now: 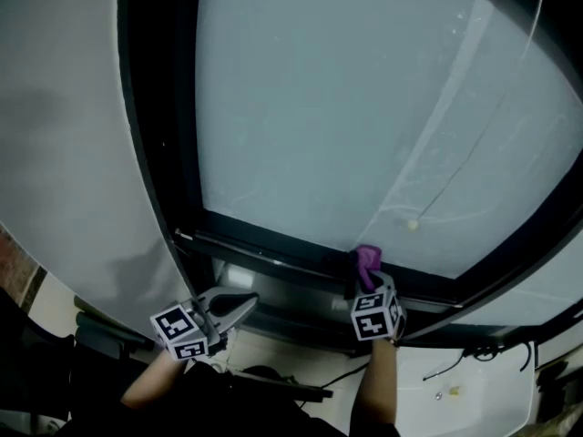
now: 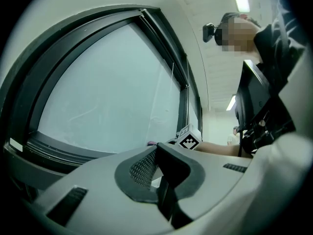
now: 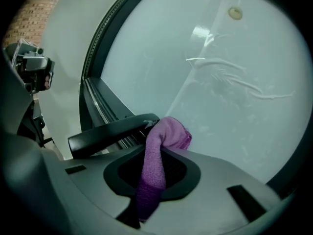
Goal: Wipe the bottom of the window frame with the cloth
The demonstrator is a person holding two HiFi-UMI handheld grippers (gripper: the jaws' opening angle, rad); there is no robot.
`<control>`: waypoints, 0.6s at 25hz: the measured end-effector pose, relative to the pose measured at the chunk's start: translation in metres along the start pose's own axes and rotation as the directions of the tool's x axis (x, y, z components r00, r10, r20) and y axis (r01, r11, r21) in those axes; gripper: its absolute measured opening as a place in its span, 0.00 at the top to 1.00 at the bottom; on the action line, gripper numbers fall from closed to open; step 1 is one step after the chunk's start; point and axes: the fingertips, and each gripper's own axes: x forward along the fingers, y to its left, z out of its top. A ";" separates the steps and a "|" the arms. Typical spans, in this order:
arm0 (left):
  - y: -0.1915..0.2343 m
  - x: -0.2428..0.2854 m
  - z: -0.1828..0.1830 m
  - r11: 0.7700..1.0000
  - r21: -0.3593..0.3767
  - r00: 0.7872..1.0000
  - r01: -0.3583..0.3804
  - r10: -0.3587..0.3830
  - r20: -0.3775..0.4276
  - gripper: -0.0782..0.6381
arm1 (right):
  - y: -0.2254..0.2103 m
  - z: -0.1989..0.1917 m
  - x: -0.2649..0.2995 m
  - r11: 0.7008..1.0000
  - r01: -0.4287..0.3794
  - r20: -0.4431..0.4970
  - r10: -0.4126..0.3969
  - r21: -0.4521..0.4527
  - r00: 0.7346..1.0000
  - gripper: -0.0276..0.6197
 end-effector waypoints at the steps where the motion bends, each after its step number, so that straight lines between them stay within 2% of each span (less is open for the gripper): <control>1: 0.001 -0.002 0.000 1.000 -0.004 1.000 0.009 -0.009 -0.003 0.90 | 0.000 -0.004 0.001 1.000 0.001 -0.008 -0.001 0.022 1.000 0.86; 4: 0.002 -0.009 -0.001 0.999 -0.009 0.999 0.033 -0.033 -0.012 0.90 | 0.003 -0.008 -0.001 0.998 -0.010 0.021 0.009 0.067 1.000 0.86; 7: 0.005 -0.015 0.000 0.999 -0.014 0.999 0.045 -0.046 -0.022 0.90 | 0.013 -0.015 -0.001 0.998 -0.002 0.044 -0.001 0.067 0.999 0.85; 15: 0.008 -0.027 -0.001 0.996 -0.019 0.996 0.083 -0.084 -0.039 0.90 | 0.025 -0.016 -0.004 0.976 0.154 0.062 -0.165 0.155 0.984 0.85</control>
